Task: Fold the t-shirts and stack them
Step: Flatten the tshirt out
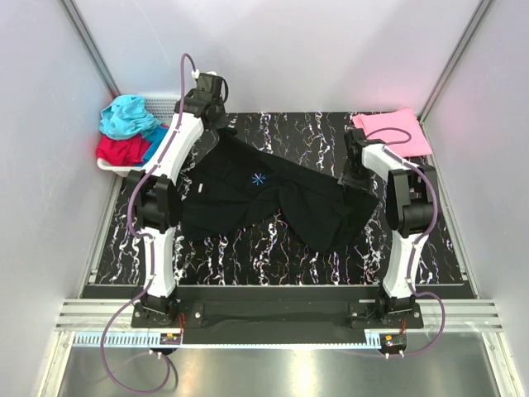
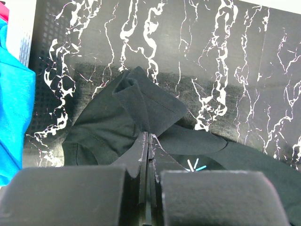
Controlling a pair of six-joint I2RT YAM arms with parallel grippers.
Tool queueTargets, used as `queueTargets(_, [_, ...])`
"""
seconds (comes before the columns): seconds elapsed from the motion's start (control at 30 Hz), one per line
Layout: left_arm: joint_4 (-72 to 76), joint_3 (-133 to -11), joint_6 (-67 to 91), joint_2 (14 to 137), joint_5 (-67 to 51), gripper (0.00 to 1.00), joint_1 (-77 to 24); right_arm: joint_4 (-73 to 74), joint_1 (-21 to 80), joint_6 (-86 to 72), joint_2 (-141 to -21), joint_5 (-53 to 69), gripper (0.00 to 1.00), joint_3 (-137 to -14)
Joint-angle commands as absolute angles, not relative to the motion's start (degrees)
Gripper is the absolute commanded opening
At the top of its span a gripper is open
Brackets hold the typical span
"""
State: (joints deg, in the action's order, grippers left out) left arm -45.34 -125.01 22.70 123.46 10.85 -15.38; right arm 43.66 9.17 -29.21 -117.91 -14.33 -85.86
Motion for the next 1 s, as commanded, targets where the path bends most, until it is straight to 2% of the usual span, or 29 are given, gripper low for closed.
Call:
queueTargets(0.0, [-43.0, -125.0, 22.2, 119.9, 10.1, 0.0, -14.8, 41.2, 6.2, -29.0, -115.0, -16.8, 0.64, -84.4])
queueTargets(0.23, [-43.1, -125.0, 22.4, 120.1, 9.4, 0.0, -14.7, 38.2, 1.8, -28.6, -111.8, -15.7, 0.63, -81.1])
queueTargets(0.67, [-42.9, -125.1, 22.4, 120.8, 9.1, 0.0, -14.5, 33.6, 1.1, -27.0, -102.1, -15.0, 0.6, -77.8])
queueTargets(0.97, [-43.1, -123.9, 22.9, 120.8, 12.7, 0.0, -14.4, 33.2, -2.0, -27.5, -107.9, -12.7, 0.6, -78.8])
